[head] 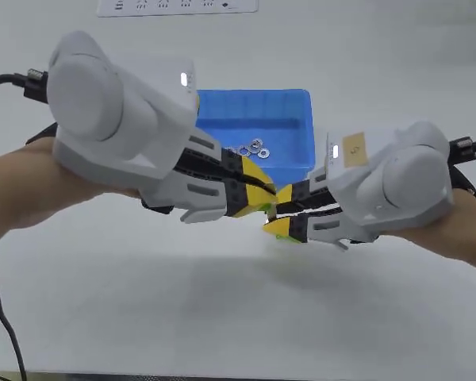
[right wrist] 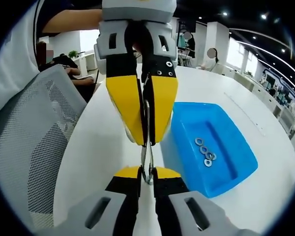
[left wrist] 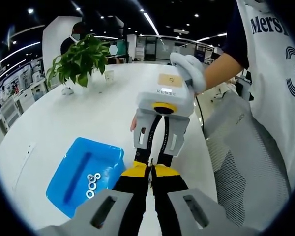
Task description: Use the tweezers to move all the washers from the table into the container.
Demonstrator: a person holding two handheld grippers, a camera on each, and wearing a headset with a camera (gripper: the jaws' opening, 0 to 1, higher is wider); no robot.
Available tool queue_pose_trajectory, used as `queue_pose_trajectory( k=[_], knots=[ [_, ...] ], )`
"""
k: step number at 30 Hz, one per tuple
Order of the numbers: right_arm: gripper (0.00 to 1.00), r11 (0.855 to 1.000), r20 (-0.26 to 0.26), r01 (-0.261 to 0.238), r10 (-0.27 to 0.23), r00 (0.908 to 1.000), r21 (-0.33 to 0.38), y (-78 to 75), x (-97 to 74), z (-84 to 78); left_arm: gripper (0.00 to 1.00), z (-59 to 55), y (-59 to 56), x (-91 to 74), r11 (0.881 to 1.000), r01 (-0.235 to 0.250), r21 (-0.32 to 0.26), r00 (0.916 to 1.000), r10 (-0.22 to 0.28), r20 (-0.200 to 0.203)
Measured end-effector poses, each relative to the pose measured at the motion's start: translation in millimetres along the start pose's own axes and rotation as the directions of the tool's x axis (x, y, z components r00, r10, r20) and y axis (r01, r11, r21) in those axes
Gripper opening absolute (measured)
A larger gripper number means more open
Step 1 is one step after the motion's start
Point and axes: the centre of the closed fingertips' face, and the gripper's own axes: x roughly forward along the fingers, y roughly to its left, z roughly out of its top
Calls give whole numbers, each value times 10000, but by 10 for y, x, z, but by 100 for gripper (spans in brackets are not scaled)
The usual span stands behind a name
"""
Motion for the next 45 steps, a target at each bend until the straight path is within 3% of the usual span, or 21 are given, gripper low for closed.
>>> queue_pose_trajectory(
  k=[7,12,22,33,41,45],
  knots=[
    [10,9998,96,87,-89,9999,171,1,-2,-5,6,2,-20,4,9999,-85,99,9999,86,-69],
    [10,9999,-105,68,-66,9999,126,82,-26,11,6,20,-95,-15,9996,185,198,9998,-182,-121],
    [10,9995,50,321,-321,9995,-67,70,-123,253,6,177,-130,-243,9982,145,585,9998,-137,-142],
    [10,9944,420,891,-868,9953,-576,-116,-269,559,6,376,-4,-502,9924,-321,1191,9994,331,-61],
    [10,9895,606,1211,-1165,9913,-788,-258,-359,695,6,523,81,-581,9849,-465,1665,9989,474,-11],
    [10,9871,674,1307,-1247,9899,-928,-375,-370,728,6,520,229,-587,9842,-584,1674,9983,585,42]
  ],
)
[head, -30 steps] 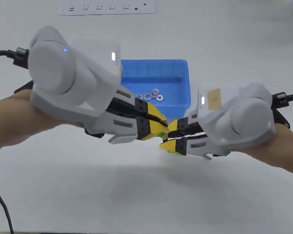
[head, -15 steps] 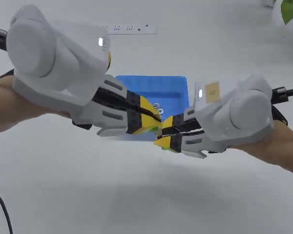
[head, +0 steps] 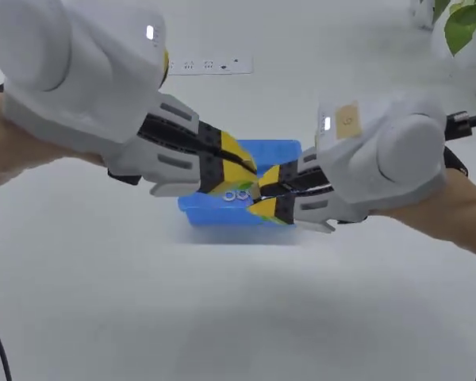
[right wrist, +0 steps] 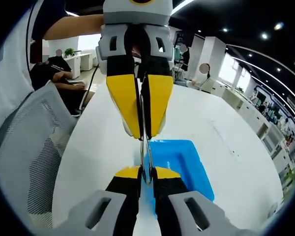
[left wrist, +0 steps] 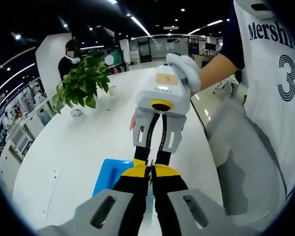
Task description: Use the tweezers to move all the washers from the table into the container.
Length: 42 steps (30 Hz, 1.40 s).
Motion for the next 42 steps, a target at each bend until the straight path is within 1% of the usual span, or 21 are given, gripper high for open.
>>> queue_pose_trajectory(
  k=[5,8,10,12,15,21,25,27,30,33,35,38,40,41,42],
  knots=[
    [10,9999,25,96,-96,10000,-55,-165,68,-12,6,-31,165,11,10000,-75,37,9999,76,-117],
    [10,9999,-21,124,-124,9999,-15,-283,125,-50,6,-74,289,51,9999,-115,26,9998,116,-185],
    [10,9999,-28,118,-118,9999,33,-327,149,-70,6,-99,334,64,9999,-148,50,9996,149,-228],
    [10,9999,-44,135,-134,9999,107,-404,202,-115,6,-161,429,90,9997,-232,-87,9993,229,-286],
    [10,9996,-69,65,-63,10000,274,-453,276,-173,6,-234,494,134,9995,-231,-234,9992,223,-338],
    [10,9987,-235,-187,198,9995,479,-461,435,-296,6,-415,553,233,9987,-142,-479,9983,115,-574],
    [10,9970,-343,-340,365,9987,694,-470,504,-397,6,-498,587,305,9979,-34,-645,9980,-8,-639],
    [10,9960,-453,-436,472,9979,776,-465,535,-446,6,-542,590,348,9964,65,-840,9974,-124,-706],
    [10,9947,-578,-577,628,9963,853,-439,587,-508,6,-606,586,398,9956,139,-922,9964,-215,-814],
    [10,9926,-523,-648,704,9961,1029,-431,613,-531,6,-642,584,404,9955,147,-940,9962,-227,-845],
    [11,9922,-542,-684,743,9958,1042,-433,632,-549,6,-686,602,416,9941,157,-1073,9963,-246,-822],
    [11,9918,-615,-736,803,9949,1041,-429,655,-580,6,-720,596,428,9931,185,-1160,9957,-289,-880],
    [11,9917,-667,-788,859,9941,1017,-416,664,-593,6,-729,585,439,9932,210,-1142,9955,-313,-894],
    [11,9918,-649,-792,860,9942,1004,-419,658,-590,6,-722,588,440,9931,200,-1154,9961,-298,-836],
    [11,9908,-612,-797,868,9943,1098,-424,653,-589,6,-721,598,439,9930,169,-1171,9962,-267,-831]
  ],
)
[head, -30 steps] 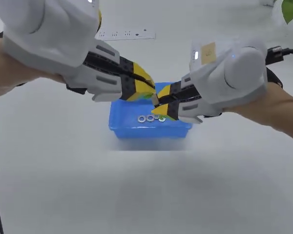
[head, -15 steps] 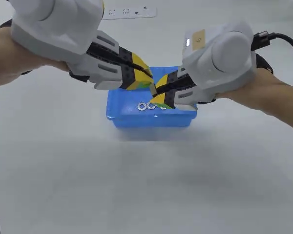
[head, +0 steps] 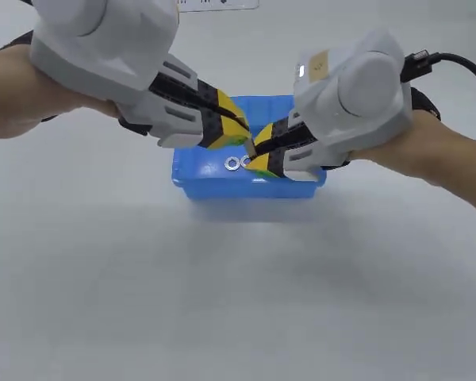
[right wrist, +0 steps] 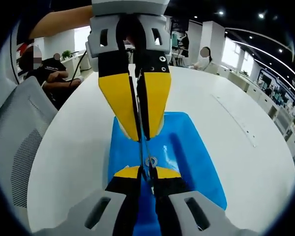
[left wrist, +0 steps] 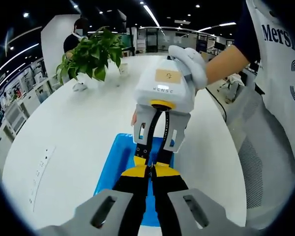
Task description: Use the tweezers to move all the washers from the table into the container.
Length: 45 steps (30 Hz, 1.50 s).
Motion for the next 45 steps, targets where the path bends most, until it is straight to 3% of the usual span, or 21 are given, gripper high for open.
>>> queue_pose_trajectory(
  k=[12,18,26,31,33,36,42,45],
  knots=[
    [12,9999,43,115,-115,9999,50,29,-139,62,7,131,-83,-37,9987,-27,506,10000,26,10],
    [12,9988,283,397,-389,9988,-271,28,-259,163,6,265,-141,-171,9959,-191,882,9998,180,123],
    [10,9957,488,671,-640,9968,-634,201,-496,326,6,403,-319,-379,9924,-413,1158,9981,355,511],
    [9,9937,433,698,-662,9969,-878,365,-621,369,6,367,-458,-491,9918,-568,1142,9974,513,509],
    [9,9932,380,665,-631,9973,-951,444,-659,375,6,305,-508,-514,9926,-639,1037,9966,581,578],
    [9,9931,250,569,-546,9982,-1022,552,-685,358,6,234,-600,-525,9952,-764,609,9946,718,753],
    [8,9919,-227,204,-235,9995,-1257,773,-628,265,6,46,-816,-474,9957,-809,-462,9919,849,941],
    [9,9901,-559,-89,10,9984,-1402,858,-546,183,6,-75,-898,-421,9952,-751,-626,9939,799,767]
  ],
)
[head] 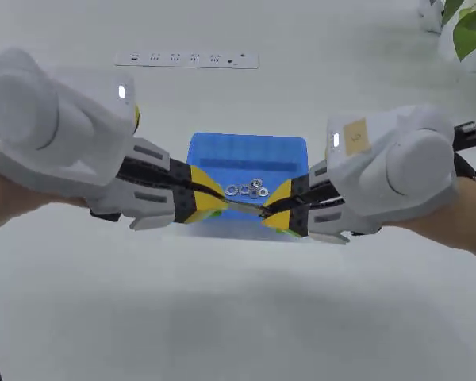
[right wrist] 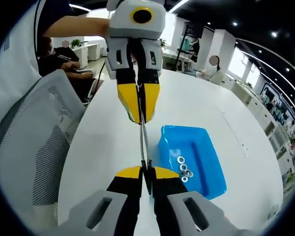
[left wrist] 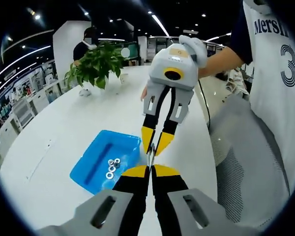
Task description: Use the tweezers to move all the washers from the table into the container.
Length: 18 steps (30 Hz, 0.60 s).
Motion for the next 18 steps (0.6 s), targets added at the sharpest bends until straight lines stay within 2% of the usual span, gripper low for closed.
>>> queue_pose_trajectory(
  k=[2,8,15,18],
  knots=[
    [8,9998,-195,-175,173,9997,-119,48,64,-46,6,-115,-37,36,9998,84,-204,9999,-87,-142],
    [8,9990,-544,-437,435,9976,-30,99,197,-189,6,-323,-43,155,9978,302,-595,9989,-323,-353],
    [8,9972,-851,-617,650,9942,411,54,294,-366,7,-547,39,364,9961,621,-633,9940,-675,-861],
    [8,9963,-1054,-603,666,9922,616,28,345,-448,7,-599,76,440,9951,735,-668,9925,-795,-924]
  ],
)
